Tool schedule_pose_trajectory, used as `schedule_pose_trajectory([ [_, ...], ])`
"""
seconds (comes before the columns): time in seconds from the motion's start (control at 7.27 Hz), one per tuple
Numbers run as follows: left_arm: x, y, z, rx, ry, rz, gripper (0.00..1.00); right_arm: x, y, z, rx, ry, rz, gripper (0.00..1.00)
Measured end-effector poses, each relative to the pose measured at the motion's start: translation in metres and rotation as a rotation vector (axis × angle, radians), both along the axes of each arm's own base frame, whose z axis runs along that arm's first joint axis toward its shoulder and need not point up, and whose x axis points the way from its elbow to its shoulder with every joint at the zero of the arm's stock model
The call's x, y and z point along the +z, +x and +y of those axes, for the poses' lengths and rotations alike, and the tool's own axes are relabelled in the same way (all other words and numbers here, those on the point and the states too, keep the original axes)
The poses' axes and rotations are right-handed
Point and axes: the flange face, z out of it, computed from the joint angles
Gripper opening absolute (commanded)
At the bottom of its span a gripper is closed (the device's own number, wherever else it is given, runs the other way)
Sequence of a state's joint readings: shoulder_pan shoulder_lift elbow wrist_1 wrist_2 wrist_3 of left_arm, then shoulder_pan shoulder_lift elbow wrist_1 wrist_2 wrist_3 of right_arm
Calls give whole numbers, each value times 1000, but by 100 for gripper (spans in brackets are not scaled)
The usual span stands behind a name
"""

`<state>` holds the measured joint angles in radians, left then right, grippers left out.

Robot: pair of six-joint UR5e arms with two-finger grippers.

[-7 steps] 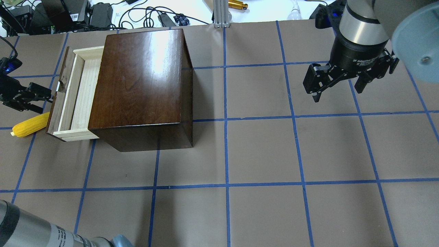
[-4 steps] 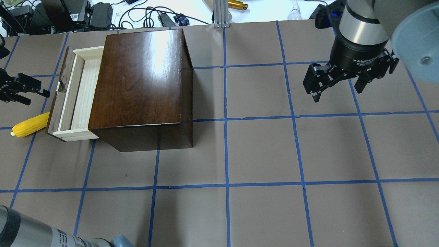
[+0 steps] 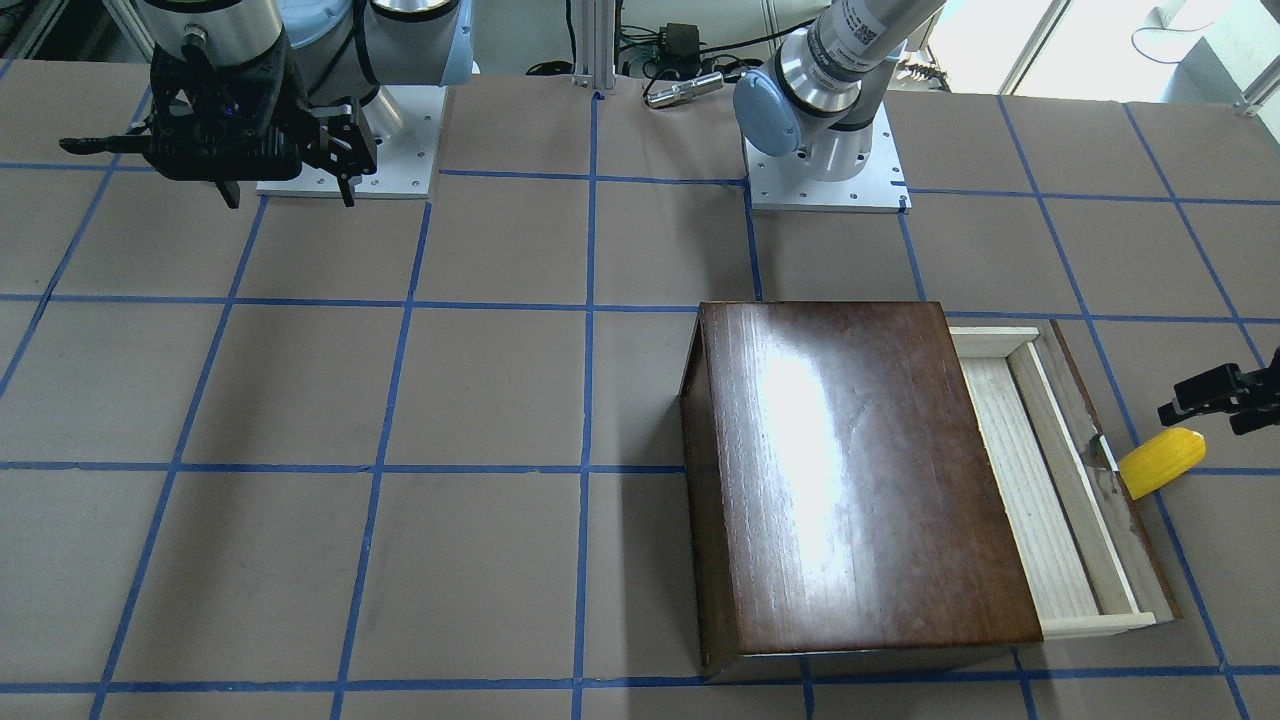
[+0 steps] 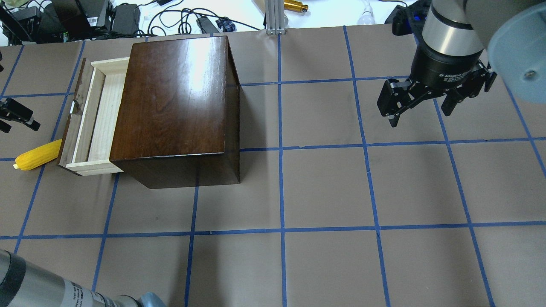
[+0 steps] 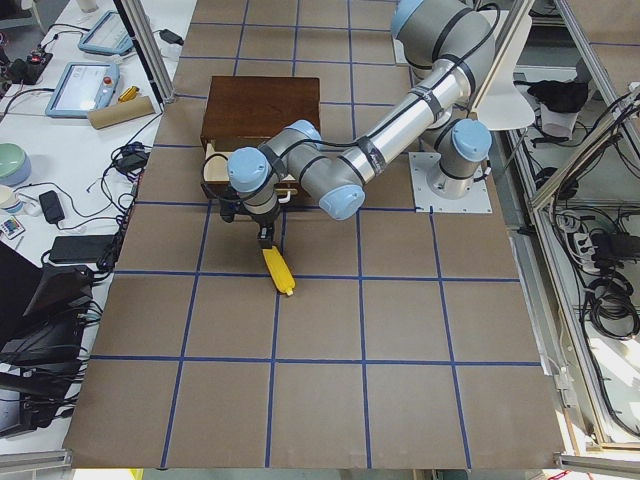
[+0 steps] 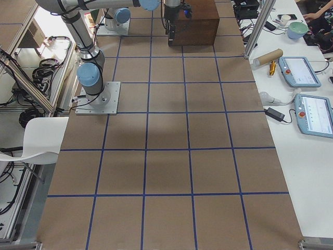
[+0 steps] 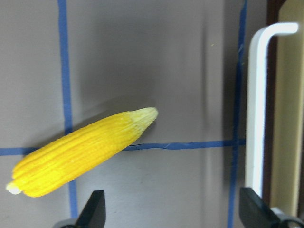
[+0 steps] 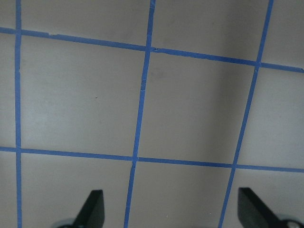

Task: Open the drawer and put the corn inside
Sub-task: 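Release the handle and move the left gripper down over the corn cob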

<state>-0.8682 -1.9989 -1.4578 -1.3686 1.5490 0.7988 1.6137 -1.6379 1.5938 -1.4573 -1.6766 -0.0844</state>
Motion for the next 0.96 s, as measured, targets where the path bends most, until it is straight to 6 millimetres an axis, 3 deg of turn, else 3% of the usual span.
schedule_pose_trajectory([
  [0.41, -37, 18, -8, -73, 20, -77, 100, 0, 0, 0, 0, 0, 0, 100],
  [0.96, -87, 21, -8, -69, 40, -78, 100, 0, 0, 0, 0, 0, 0, 100],
])
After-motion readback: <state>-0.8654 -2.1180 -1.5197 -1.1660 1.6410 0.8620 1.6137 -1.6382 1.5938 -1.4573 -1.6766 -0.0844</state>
